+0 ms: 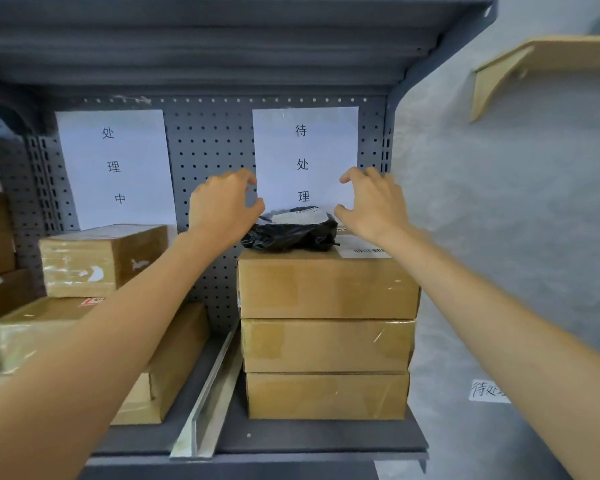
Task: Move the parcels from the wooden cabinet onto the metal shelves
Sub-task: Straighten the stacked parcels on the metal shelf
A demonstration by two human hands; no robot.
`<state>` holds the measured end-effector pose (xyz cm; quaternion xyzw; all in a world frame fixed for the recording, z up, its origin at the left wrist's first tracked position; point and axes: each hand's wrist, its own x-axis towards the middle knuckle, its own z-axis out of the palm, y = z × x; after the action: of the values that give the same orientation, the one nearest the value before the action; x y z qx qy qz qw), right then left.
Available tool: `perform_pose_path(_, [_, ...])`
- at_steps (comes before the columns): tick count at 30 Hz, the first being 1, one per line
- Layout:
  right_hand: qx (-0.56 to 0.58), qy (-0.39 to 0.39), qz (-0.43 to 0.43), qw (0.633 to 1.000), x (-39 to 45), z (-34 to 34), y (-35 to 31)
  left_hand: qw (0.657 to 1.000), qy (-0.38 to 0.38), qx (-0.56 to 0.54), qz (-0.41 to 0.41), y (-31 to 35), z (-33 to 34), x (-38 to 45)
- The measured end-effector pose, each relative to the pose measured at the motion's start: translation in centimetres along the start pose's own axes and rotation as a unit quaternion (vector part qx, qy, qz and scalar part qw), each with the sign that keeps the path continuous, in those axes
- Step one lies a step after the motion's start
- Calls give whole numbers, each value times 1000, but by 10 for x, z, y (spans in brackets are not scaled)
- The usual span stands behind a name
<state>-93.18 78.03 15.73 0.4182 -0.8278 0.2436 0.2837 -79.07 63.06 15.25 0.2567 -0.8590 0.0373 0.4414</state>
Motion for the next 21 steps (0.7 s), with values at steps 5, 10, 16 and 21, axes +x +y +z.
perform_pose_path(5, [-42, 12, -55, 998, -18, -12, -25, 997, 31, 56, 33, -10, -18, -30])
perform_pose_path(10, [-11, 32, -97, 995, -40, -13, -65, 993, 31, 111, 12, -31, -50, -67])
perform_pose_path(16, [26, 44, -171, 984, -64, -10, -155, 980, 44, 190, -36, -86, -124, -113])
perform_pose_path(21, [57, 35, -225, 972, -90, 0, -252, 970, 56, 222, -84, -150, -193, -161])
